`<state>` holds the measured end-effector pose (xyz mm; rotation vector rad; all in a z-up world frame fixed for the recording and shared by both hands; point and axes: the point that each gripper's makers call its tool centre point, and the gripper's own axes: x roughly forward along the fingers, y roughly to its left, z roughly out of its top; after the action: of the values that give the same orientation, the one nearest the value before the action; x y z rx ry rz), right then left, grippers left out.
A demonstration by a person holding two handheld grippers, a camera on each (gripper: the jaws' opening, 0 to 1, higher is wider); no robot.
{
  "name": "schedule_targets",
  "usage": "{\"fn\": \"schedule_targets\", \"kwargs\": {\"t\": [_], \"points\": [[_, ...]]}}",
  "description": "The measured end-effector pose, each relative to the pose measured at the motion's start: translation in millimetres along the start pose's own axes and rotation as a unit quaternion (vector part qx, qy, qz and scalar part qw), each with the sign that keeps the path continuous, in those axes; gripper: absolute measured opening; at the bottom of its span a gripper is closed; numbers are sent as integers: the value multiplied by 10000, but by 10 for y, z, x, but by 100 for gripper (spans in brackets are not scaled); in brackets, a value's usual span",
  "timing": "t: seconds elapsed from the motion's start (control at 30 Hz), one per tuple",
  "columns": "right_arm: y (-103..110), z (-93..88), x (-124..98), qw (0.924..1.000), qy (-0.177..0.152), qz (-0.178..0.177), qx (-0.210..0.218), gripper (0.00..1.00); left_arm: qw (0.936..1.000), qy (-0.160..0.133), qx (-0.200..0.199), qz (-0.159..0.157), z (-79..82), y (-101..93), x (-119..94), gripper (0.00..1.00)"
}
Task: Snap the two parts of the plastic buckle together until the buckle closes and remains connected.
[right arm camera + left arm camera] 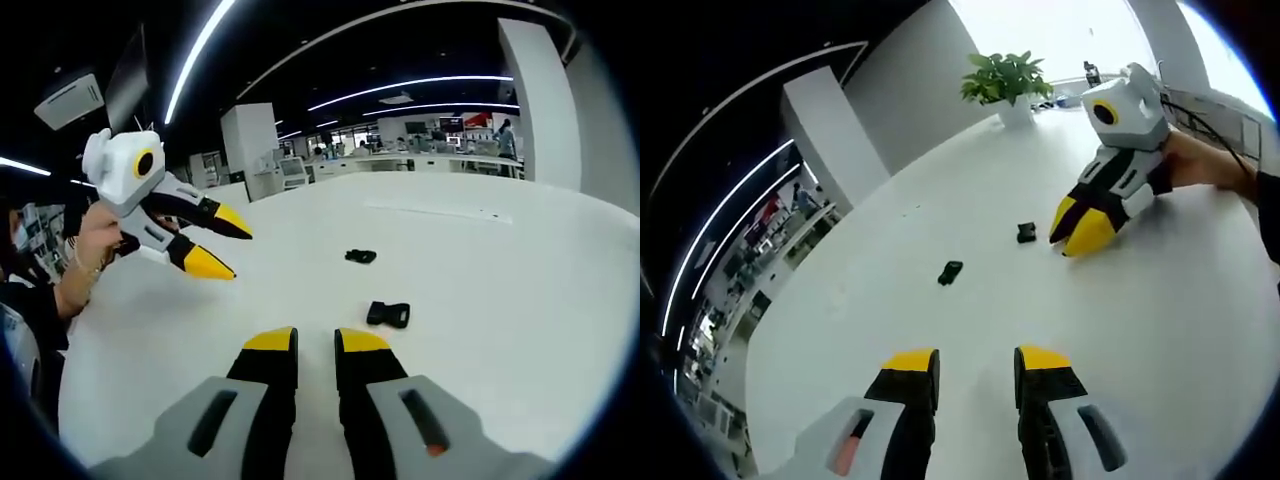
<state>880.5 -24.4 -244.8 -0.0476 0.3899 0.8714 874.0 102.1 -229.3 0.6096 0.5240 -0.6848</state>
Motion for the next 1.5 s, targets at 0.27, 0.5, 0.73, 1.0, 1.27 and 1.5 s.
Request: {"fn": "schedule_targets", "kwargs": {"t": [0.27, 0.5, 0.73, 1.0, 1.27, 1.5], "points": [[23, -7, -10, 10000, -6, 10, -9, 15, 10000, -44, -56, 12, 93, 67, 82, 30], [27, -8, -17, 10000, -6, 25, -6, 15, 9998, -151, -118, 32, 175, 129, 189, 29], [27, -6, -27, 10000, -2, 36, -2, 15, 9984, -318, -451, -117, 250, 169, 282, 28], [38, -16, -28, 10000, 12, 56, 2, 15, 9959, -541, -687, -233, 321, 252, 456, 28], [52, -5, -34, 10000, -2, 95, -11, 15, 9934, -772, -730, -438, 393, 286, 639, 27], [53, 5, -32, 9999, -14, 116, 4, 15, 9924, -883, -642, -566, 502, 302, 809, 27]]}}
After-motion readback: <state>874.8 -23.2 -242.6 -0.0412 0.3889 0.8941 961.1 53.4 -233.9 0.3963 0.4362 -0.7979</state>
